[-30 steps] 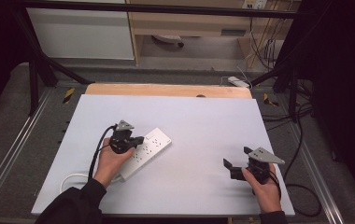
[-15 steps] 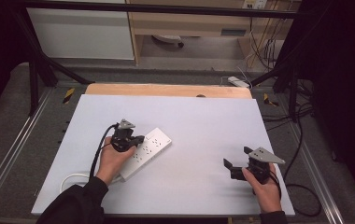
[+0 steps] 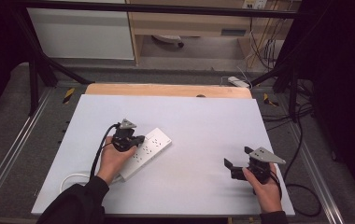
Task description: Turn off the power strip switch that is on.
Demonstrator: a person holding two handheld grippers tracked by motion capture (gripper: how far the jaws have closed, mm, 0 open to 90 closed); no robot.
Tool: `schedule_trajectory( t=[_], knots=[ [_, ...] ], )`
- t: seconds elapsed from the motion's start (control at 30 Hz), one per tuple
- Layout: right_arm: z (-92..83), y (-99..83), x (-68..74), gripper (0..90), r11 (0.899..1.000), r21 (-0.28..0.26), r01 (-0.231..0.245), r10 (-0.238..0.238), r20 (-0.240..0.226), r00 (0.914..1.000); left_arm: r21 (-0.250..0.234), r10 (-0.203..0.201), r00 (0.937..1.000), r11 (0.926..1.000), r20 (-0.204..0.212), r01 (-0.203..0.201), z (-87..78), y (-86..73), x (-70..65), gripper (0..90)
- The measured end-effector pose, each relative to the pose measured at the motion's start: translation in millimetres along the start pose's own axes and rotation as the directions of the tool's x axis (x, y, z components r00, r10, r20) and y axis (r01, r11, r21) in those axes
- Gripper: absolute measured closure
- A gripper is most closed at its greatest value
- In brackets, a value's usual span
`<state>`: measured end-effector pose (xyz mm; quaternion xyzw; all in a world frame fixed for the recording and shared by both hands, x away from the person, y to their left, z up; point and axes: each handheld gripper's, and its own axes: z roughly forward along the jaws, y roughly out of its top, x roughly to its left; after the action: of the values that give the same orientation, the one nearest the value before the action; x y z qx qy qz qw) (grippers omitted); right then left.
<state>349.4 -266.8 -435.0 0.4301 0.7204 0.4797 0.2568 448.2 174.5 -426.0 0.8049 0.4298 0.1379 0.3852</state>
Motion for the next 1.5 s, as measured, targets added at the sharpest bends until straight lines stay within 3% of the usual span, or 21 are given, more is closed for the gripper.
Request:
schedule_trajectory(
  t=[1.5],
  knots=[
    [0.6, -0.2, -0.2, 3.8, 1.000, 0.005, 0.002, -0.002, -0.002, 1.0000, 0.023, 0.009, 0.9999, 0.9997, 0.005, -0.009, 5.9, 3.3, -2.3, 90.0]
  ],
)
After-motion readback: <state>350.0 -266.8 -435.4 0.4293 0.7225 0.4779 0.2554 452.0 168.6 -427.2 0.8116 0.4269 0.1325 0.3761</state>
